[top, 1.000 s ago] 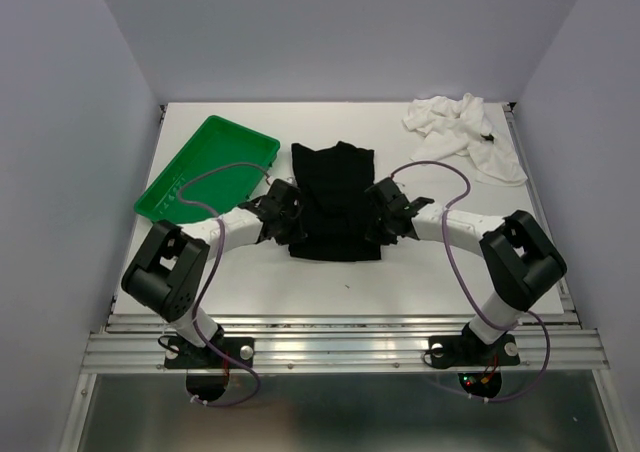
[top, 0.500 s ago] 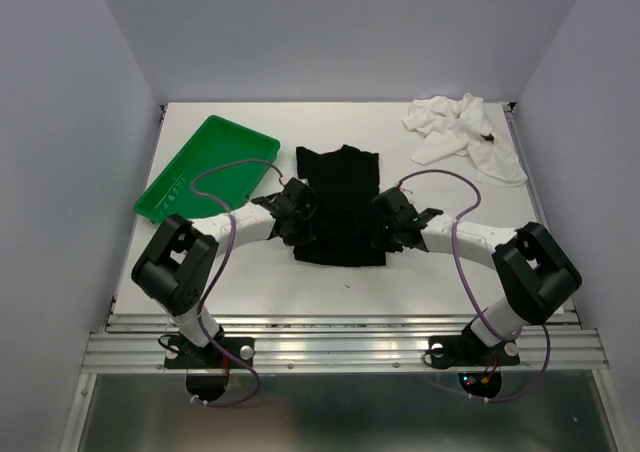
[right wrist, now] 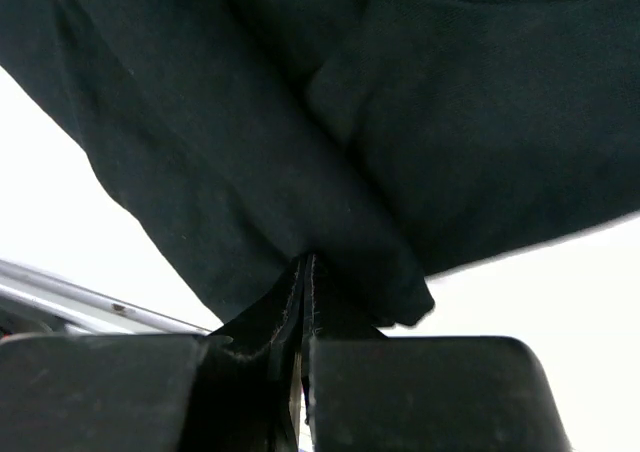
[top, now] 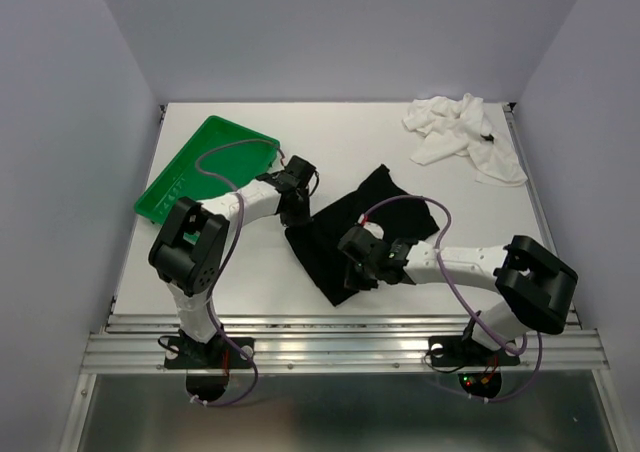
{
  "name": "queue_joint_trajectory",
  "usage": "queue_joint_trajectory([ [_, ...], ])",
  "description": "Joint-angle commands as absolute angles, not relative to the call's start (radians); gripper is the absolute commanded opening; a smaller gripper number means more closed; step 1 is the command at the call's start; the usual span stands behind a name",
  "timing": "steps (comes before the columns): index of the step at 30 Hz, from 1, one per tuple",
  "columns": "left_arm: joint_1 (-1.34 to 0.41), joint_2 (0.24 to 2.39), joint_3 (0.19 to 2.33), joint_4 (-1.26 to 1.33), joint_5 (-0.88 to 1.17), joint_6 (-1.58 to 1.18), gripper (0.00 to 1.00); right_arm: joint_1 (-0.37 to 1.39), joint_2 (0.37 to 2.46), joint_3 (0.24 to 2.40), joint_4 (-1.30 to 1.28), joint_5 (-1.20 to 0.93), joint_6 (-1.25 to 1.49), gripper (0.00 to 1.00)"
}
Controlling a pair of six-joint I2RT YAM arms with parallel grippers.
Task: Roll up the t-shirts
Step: Roll the T-shirt to the center of the board.
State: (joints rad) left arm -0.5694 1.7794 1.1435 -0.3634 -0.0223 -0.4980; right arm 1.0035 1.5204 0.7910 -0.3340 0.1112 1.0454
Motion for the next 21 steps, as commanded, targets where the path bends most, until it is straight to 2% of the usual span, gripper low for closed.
queue_joint_trajectory([
  [1, -0.557, 1.775, 1.248, -0.422, -0.063, -0.425, 0.0, 1.015, 1.503, 0.874, -0.518, 0.213, 1.054, 0.01],
  [3, -0.555, 1.755, 1.307, -0.442, -0.067, -0.414, 0.0, 1.035, 1.487, 0.916, -0.558, 0.251, 1.014, 0.02],
  [6, -0.548, 1.689, 1.388, -0.501, -0.078, -0.402, 0.0, 1.072, 1.471, 1.006, -0.623, 0.319, 0.942, 0.14],
  [7, -0.542, 1.675, 1.406, -0.512, -0.077, -0.402, 0.0, 1.083, 1.476, 1.044, -0.646, 0.333, 0.915, 0.25],
  [9, -0.519, 1.643, 1.437, -0.534, -0.06, -0.405, 0.0, 1.107, 1.482, 1.078, -0.666, 0.379, 0.834, 0.35],
  [10, -0.509, 1.606, 1.439, -0.543, -0.049, -0.41, 0.01, 1.121, 1.485, 1.094, -0.672, 0.391, 0.801, 0.44],
  [14, -0.434, 1.47, 1.376, -0.552, -0.005, -0.455, 0.07, 1.216, 1.523, 1.167, -0.696, 0.462, 0.643, 0.63],
  [21, -0.365, 1.271, 1.203, -0.568, -0.005, -0.552, 0.12, 1.308, 1.647, 1.21, -0.695, 0.528, 0.557, 0.68],
])
